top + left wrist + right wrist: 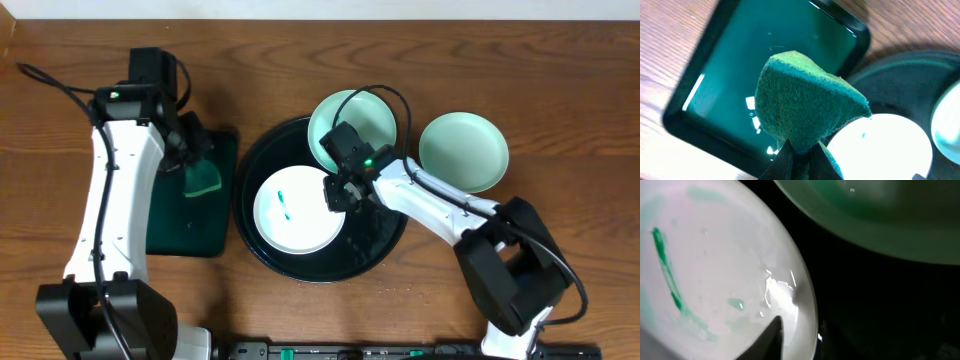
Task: Clean dirty plates on tray and stack at the side
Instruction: 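Bring the left gripper with the sponge over the white plate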
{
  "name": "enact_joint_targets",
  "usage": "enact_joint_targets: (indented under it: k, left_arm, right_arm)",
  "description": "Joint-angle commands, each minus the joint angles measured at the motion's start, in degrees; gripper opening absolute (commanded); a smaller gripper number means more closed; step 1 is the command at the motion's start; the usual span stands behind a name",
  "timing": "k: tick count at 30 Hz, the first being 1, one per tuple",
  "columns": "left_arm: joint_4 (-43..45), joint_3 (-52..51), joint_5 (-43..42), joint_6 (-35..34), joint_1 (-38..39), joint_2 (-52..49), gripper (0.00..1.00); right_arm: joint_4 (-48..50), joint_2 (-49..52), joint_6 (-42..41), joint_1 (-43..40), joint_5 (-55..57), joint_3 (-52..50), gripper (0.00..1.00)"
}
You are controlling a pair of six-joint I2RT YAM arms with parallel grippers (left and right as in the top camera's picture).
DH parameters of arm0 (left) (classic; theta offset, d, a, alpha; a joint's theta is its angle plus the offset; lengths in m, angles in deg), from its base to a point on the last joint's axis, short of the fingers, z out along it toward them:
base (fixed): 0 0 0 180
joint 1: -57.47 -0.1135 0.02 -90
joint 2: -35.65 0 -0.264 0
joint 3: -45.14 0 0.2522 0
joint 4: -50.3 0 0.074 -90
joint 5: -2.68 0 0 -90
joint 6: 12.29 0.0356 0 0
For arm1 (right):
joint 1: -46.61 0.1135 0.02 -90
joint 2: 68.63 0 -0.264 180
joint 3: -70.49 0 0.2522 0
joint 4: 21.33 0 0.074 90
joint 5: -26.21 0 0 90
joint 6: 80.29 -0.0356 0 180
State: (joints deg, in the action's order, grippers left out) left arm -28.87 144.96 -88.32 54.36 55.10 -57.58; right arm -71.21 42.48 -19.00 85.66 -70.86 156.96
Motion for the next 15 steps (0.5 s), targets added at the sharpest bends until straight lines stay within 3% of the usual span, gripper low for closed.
enact_joint_targets:
  k: [1,7,15]
  left_arm:
    - [-0.1,-1.3,-3.1,-3.5,3.0,0.0,0.07]
    - [2.1,-6.0,-3.1,-8.4,9.0,-0.9,0.07]
    - [10.9,-15.7,-3.1,-17.0,19.2,-1.1,0.07]
  right_arm:
    - [0.2,1.7,1.8,-1.4,-2.3,1.7,0.19]
    - [0.0,2.5,2.0,-1.7,-3.5,2.3,0.01]
    - [-0.1,2.5,1.5,-1.7,-3.3,2.3,0.01]
